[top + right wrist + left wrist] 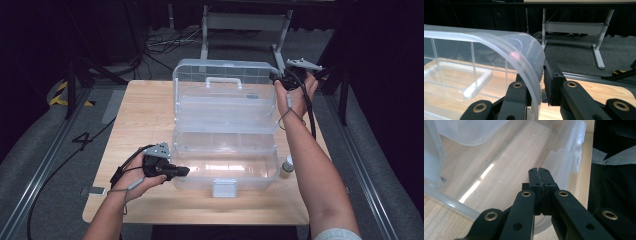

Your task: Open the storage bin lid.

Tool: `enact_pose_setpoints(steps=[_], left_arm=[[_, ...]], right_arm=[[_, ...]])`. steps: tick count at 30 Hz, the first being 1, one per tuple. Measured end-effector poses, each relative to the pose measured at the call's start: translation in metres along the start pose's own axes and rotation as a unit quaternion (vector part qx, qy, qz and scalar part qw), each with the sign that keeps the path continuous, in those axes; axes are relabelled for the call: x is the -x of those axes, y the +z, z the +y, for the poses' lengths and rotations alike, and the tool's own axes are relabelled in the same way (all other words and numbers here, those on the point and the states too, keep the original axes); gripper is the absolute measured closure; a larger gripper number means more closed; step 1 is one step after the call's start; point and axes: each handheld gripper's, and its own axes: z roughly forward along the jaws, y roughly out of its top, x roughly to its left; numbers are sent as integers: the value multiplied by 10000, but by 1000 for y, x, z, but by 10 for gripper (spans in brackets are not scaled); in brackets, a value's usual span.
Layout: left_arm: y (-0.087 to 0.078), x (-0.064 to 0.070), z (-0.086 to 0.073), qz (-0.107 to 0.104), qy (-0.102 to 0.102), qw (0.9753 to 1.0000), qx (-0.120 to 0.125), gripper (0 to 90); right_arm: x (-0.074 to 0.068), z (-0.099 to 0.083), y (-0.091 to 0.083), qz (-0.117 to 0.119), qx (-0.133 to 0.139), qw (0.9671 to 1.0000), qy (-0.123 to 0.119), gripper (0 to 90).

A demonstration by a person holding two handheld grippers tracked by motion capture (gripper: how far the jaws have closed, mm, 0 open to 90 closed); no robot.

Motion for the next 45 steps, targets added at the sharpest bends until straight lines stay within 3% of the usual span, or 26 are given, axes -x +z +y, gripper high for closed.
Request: enact_pose_setpoints(steps=[21,45], left_arm=[[0,-1,-1,-40,8,10000,38,900],[1,-1,-2,-89,-12,9999,114,900]], right_arm=[[6,-3,19,9,-107,9999,72,805],[14,-5,42,105,-392,9992,-26,800]])
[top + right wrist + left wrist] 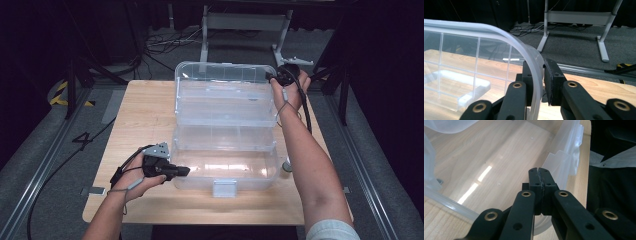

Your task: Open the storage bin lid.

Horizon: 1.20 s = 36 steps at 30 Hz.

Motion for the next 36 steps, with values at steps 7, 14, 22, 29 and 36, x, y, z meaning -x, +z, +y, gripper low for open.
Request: enact_pose_setpoints(steps=[7,14,22,29,36], left_arm=[[0,0,0,-21,-15,10000,20,900],[0,0,-1,-25,-22,10000,32,900],[1,-1,-1,-44,-39,10000,63,900],[1,-1,-1,-45,-48,10000,63,900],[1,-1,-1,-62,-60,9999,73,900]], right_arm=[[2,-2,5,25,-22,10000,-16,798],[5,-3,9,78,-50,10000,23,797],[6,-3,17,116,-164,9998,-89,797],[13,-7,24,296,-311,9990,-94,811],[17,-14,32,369,-318,9987,-163,812]])
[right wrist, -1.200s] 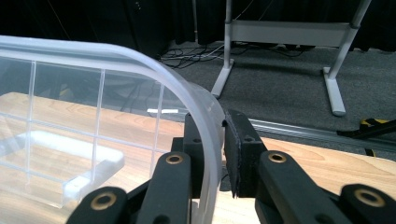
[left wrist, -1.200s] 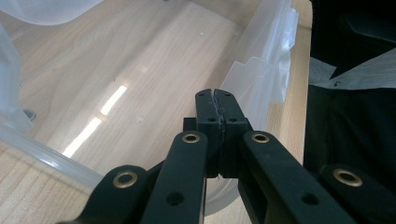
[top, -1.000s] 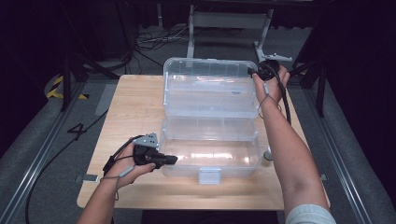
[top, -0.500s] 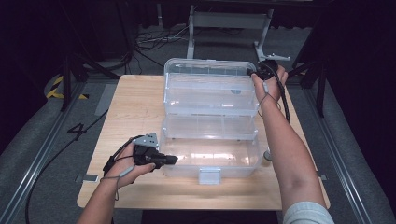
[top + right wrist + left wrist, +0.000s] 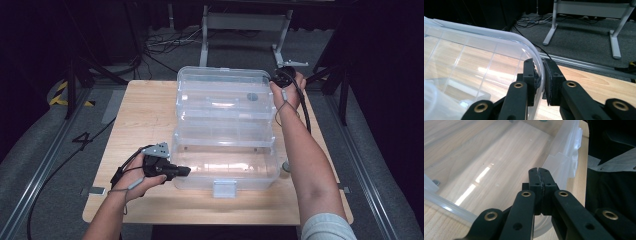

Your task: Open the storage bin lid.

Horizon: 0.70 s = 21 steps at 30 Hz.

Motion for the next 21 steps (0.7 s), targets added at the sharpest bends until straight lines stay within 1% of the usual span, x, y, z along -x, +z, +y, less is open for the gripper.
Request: enact_pose_setpoints(steps=[4,13,21], left_arm=[[0,0,0,-4,2,10000,6,900],[0,0,0,0,0,10000,10,900],[0,0,0,-3,-2,10000,11,900]], right_arm=[[2,-2,3,31,-28,10000,-31,814],[5,-7,10,82,-158,9998,74,824],[5,-9,11,102,-164,9998,71,823]])
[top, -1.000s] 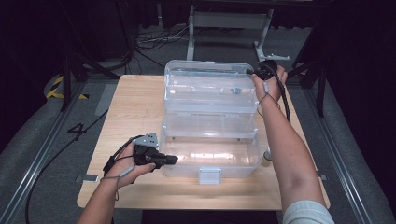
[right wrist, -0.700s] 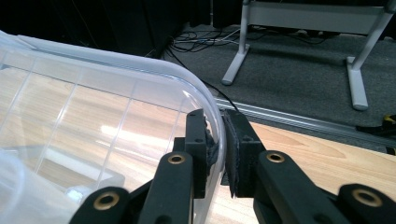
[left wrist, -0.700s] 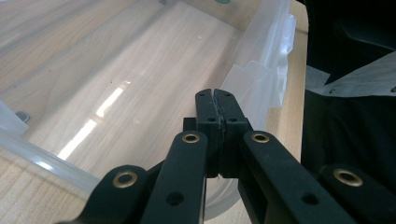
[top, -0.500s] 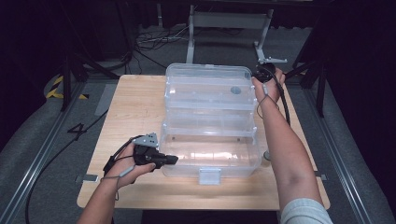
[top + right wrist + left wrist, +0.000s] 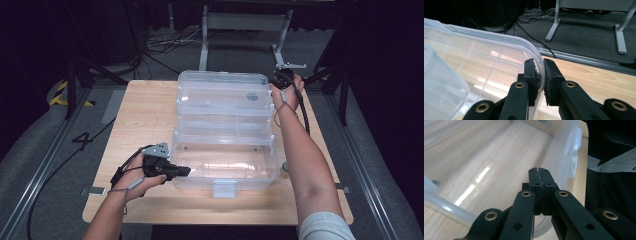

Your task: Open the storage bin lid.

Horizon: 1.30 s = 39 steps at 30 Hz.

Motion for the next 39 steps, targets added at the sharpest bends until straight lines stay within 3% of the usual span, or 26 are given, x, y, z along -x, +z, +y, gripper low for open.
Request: enact_pose_setpoints(steps=[8,18,26,31,39], left_arm=[[0,0,0,4,-3,10000,20,900],[0,0,0,8,6,10000,24,900],[0,0,-1,3,3,10000,39,899],[0,0,0,26,-34,10000,9,899],[0,0,5,75,-73,9998,-165,848]], right_arm=[[2,-5,3,31,-11,9999,124,821],[6,-15,10,96,33,9989,451,821],[7,-18,12,92,20,9986,529,819],[13,-20,11,311,141,9966,748,743],[17,-21,-11,253,487,9975,435,668]])
